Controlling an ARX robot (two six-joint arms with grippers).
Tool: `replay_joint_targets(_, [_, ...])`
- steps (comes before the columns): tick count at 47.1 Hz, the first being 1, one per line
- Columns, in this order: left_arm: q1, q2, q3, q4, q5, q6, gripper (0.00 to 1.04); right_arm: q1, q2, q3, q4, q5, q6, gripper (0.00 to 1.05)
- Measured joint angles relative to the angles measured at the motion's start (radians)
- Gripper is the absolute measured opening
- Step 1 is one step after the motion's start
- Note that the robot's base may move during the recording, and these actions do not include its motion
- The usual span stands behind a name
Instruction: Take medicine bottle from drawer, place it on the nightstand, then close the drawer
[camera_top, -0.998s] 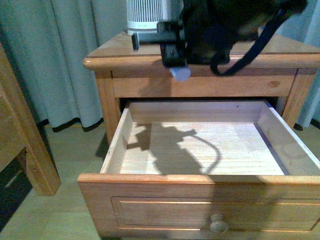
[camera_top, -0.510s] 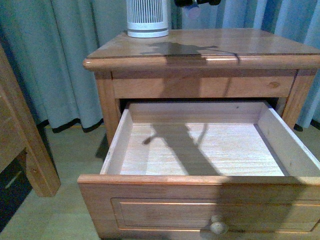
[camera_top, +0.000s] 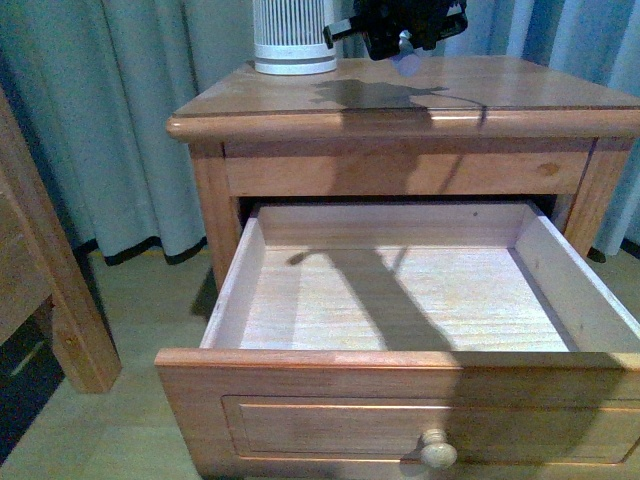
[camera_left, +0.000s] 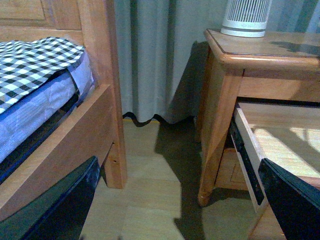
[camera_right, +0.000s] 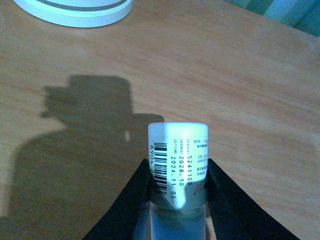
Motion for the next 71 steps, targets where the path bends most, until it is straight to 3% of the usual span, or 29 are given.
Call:
replay_joint_targets(5, [0.000,0.000,0.000,0.000,0.000,0.000,0.98,0.002,-0.024,-0.053,0.014,-0.011,-0.001,0.29])
replay_joint_targets(13, [0.000,0.000,0.000,0.000,0.000,0.000,0.98,0.004,-0.082,-0.204,0.104,-0.026,-0.005,0.62])
replay_joint_targets(26, [0.000,0.000,0.000,0.000,0.000,0.000,0.98,-0.020,-0.219,-0.380,0.265,-0.054,0.010,0.98])
replay_joint_targets(38, [0.000,0.000,0.000,0.000,0.000,0.000,0.98,-0.022,-0.533,-0.710,0.446,-0.152,0.089,0.98])
replay_joint_targets(44, [0.000,0.000,0.000,0.000,0.000,0.000,0.98,0.011,-0.808,-1.023,0.532,-0.203,0.171,0.98])
replay_joint_targets(49, [0.000,0.000,0.000,0.000,0.000,0.000,0.98,0.043,-0.995,-1.262,0.556,-0.201,0.213,0.84])
replay_joint_targets(53, [0.000,0.000,0.000,0.000,0.000,0.000,0.98,0.089,-1.202,-1.561,0.544,-0.182,0.265,0.63])
replay_joint_targets(61, [0.000,0.000,0.000,0.000,0.000,0.000,0.98,0.117,-1.366,-1.892,0.510,-0.164,0.328,0.32])
replay_joint_targets(68, [0.000,0.000,0.000,0.000,0.000,0.000,0.98,0.138,-1.347,-2.087,0.645,-0.098,0.346,0.04])
replay_joint_targets(71, [0.000,0.000,0.000,0.000,0.000,0.000,0.98,0.148,-1.304,-2.134,0.743,-0.071,0.337,0.03])
